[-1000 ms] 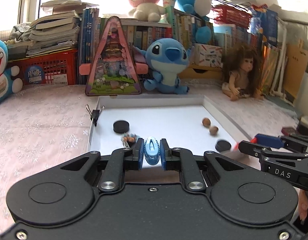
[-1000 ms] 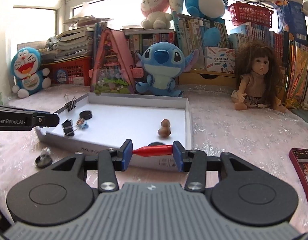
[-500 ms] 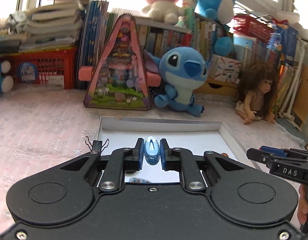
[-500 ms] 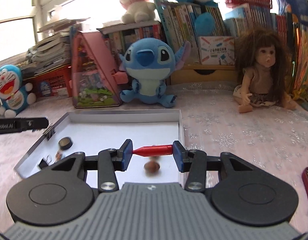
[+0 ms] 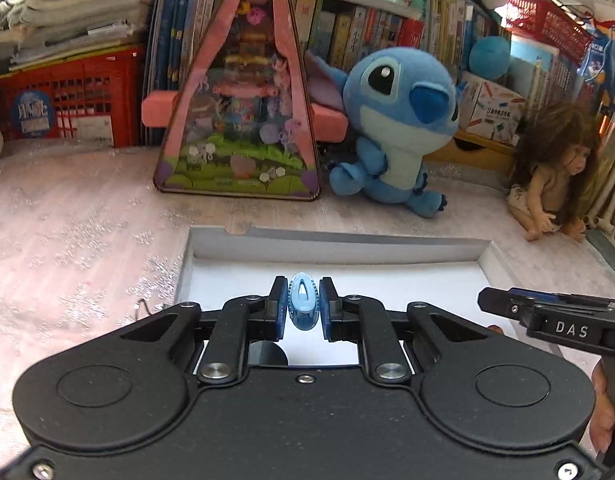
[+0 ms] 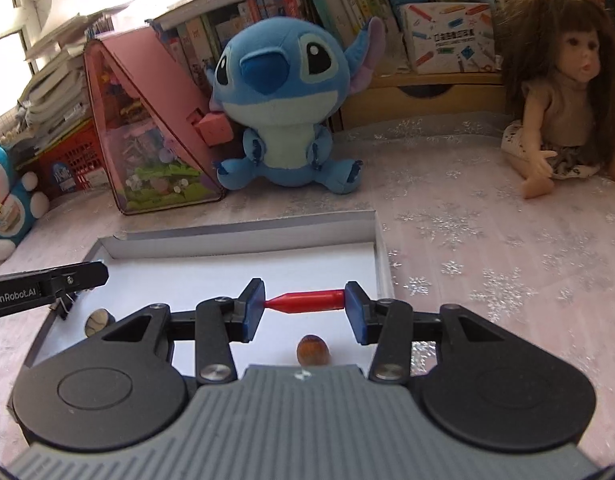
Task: Organize rigid objects
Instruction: 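Carry the hair clip with the left tool into the tray while the right tool carries the crayon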
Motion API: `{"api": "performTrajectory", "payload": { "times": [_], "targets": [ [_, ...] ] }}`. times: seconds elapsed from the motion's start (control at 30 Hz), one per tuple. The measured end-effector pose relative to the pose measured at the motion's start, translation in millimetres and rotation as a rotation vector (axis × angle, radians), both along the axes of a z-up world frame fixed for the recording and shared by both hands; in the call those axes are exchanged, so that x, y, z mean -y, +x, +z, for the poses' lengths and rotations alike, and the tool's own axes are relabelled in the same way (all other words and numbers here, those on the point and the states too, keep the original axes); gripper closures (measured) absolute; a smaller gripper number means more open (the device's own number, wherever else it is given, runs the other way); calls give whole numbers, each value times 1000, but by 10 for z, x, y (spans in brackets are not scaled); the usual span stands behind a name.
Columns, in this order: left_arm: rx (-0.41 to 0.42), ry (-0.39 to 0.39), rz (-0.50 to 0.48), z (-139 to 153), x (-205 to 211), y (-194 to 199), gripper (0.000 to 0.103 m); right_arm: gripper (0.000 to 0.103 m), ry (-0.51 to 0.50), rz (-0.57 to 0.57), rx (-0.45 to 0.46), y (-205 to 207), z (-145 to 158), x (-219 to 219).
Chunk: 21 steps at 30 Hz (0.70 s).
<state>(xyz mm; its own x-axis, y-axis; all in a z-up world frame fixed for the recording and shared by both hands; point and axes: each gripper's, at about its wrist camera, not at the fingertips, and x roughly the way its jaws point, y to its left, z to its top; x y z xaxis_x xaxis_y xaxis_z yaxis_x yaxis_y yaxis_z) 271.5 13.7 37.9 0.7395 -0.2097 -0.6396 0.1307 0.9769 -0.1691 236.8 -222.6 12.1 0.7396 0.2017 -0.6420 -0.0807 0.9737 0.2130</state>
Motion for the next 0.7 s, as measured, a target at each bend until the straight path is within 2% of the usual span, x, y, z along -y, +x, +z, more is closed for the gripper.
{"api": "performTrajectory", "payload": {
  "times": [0.3, 0.47, 0.7],
  "targets": [
    [-18, 64, -4, -218, 110, 55, 88, 54, -3, -24, -4, 56, -107, -15],
    [-55, 63, 8, -274, 93, 82, 88, 54, -28, -12, -12, 69, -115, -54],
    [-52, 94, -1, -287, 122, 87, 88, 55, -48, -5, -18, 80, -116, -80]
  ]
}}
